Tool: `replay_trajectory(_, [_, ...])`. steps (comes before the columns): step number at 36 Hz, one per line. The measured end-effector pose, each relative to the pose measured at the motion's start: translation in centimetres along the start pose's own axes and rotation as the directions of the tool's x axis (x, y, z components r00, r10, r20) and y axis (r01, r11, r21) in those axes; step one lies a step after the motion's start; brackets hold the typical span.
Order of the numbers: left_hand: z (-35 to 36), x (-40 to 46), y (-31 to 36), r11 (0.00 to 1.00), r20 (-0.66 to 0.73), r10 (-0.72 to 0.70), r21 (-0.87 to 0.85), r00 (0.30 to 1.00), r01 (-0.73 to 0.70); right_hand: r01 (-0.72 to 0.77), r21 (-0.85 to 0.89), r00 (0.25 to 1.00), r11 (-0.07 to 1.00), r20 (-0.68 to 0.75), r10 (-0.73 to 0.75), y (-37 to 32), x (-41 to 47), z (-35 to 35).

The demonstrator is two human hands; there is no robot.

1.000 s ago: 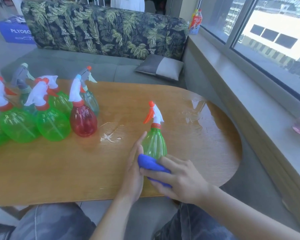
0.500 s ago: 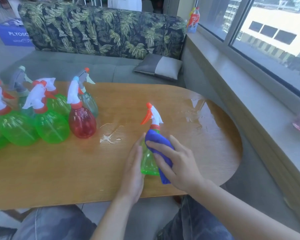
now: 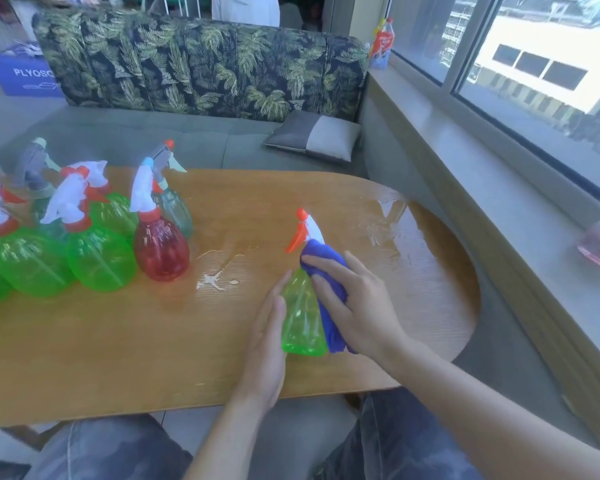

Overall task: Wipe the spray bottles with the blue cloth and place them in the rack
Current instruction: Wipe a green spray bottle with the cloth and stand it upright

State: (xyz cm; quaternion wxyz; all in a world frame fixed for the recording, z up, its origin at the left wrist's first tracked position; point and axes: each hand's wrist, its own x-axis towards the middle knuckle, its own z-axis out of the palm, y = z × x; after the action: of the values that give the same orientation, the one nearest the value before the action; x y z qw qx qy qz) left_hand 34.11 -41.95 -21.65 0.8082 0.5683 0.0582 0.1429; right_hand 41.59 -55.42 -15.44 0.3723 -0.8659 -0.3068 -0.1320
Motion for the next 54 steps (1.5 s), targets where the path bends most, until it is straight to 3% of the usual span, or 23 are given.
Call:
replay_trajectory(5, [-0.1,0.1,0.5,0.999,-0.010,-0.032,-0.016,0.999,0.032,0.159,-0.063,0.987,0.985,-0.005,-0.160,-0.5,-1.3,0.5])
replay_trajectory(10, [-0.3,0.3,0.1,1.000,-0.067,-0.009,0.021,0.998,0.010,0.402,-0.120,0.915,0.908,0.087,-0.394,-0.1,-3.2,0.6])
replay_trajectory(17, [0.0,0.0,0.6,0.998,-0.079,-0.062,0.028,0.995,0.065,0.530,-0.090,0.833,0.843,0.239,-0.499,-0.2,-4.7,-0.3])
replay_trajectory(20, [-0.1,-0.4,1.0,0.997,-0.055,-0.076,0.005,0.996,0.076,0.486,-0.002,0.847,0.874,0.248,-0.470,-0.5,-5.2,-0.5])
replay_trajectory(22, [0.0,-0.5,1.0,0.997,-0.031,-0.064,-0.045,0.997,0.063,0.399,0.055,0.894,0.915,0.199,-0.402,-0.6,-5.4,-0.8])
replay_trajectory(26, [-0.1,-0.8,0.8,0.998,0.002,-0.006,-0.058,1.000,0.006,0.049,0.211,0.999,0.976,0.008,-0.052,-0.6,-5.1,-0.7])
replay_trajectory(29, [-0.4,-0.5,0.7,0.997,0.022,-0.027,-0.066,0.999,0.029,-0.239,0.404,0.965,0.883,-0.001,0.262,-0.7,-4.7,0.4])
replay_trajectory(32, [-0.4,-0.3,0.5,0.996,0.024,-0.042,-0.072,0.999,0.044,-0.357,0.493,0.924,0.793,0.065,0.376,-1.0,-4.9,1.5])
replay_trajectory(39, [-0.2,-0.1,0.3,0.997,-0.023,-0.013,-0.074,1.000,0.012,-0.381,0.556,0.904,0.739,0.056,0.424,-1.0,-5.3,1.7])
replay_trajectory(54, [-0.3,0.1,0.2,0.998,-0.038,-0.023,-0.063,0.999,0.020,-0.202,0.370,0.970,0.907,-0.055,0.239,0.0,-2.0,-1.0])
